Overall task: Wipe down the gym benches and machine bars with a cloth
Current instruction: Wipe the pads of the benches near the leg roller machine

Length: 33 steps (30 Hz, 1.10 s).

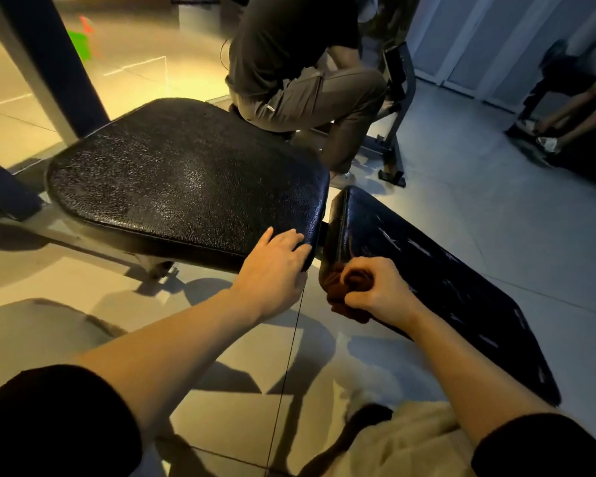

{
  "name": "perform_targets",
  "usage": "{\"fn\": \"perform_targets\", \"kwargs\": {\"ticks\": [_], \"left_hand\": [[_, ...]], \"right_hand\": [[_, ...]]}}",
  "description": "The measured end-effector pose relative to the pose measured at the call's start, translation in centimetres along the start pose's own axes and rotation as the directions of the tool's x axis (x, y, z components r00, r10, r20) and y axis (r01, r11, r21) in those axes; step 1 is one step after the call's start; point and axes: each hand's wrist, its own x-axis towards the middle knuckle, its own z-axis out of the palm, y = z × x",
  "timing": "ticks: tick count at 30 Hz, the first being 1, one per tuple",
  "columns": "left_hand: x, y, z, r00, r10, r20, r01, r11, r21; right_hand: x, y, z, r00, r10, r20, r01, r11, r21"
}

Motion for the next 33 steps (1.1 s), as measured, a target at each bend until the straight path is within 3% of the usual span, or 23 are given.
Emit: {"fn": "perform_targets", "kwargs": {"ticks": [4, 8, 13, 17, 21, 23, 26, 30, 33], "left_hand": [[-1.3, 1.6, -0.8, 0.992, 0.063, -0.112, -0.093, 0.955, -0.282], [-2.0, 3.9, -1.6, 0.992, 0.061, -0.111, -0.113, 0.827, -0.551], [-1.9, 6.2, -0.3, 0.982, 0.06, -0.18, -0.161, 0.762, -0.627], [-1.5, 7.8, 2.3, 0.984, 0.026, -0.179, -0.141, 0.728, -0.67], [-1.8, 8.6, 4.3, 0.981, -0.043, -0.187, -0.091, 0.753, -0.652], [-2.2, 8.2, 4.9, 0.974, -0.102, -0.202, -0.045, 0.788, -0.614], [-2.6, 7.0, 5.5, 0.927, -0.232, -0.296, 0.083, 0.894, -0.441], [-1.9, 6.3, 5.6, 0.852, -0.304, -0.427, 0.189, 0.938, -0.291], [-1.4, 6.8, 6.2, 0.862, -0.376, -0.341, 0.248, 0.898, -0.363]], "right_hand": [[-1.5, -1.0, -1.4, 0.975, 0.024, -0.219, -0.008, 0.997, 0.076], [-1.6, -4.1, -1.7, 0.972, 0.031, -0.235, 0.018, 0.978, 0.207], [-2.5, -3.6, -0.2, 0.957, 0.137, -0.256, -0.036, 0.931, 0.364], [-3.2, -1.6, -0.3, 0.947, 0.26, -0.186, -0.138, 0.857, 0.496], [-3.4, -0.6, -0.9, 0.971, 0.237, 0.044, -0.227, 0.837, 0.499], [-2.4, -0.1, -1.4, 0.969, 0.245, -0.003, -0.217, 0.864, 0.455], [-0.9, 1.3, -2.4, 0.951, 0.228, -0.21, -0.198, 0.968, 0.157], [0.1, 3.0, -2.1, 0.979, 0.202, 0.008, -0.198, 0.966, -0.164], [0.8, 3.2, -2.4, 0.985, 0.17, 0.032, -0.152, 0.938, -0.313]]}}
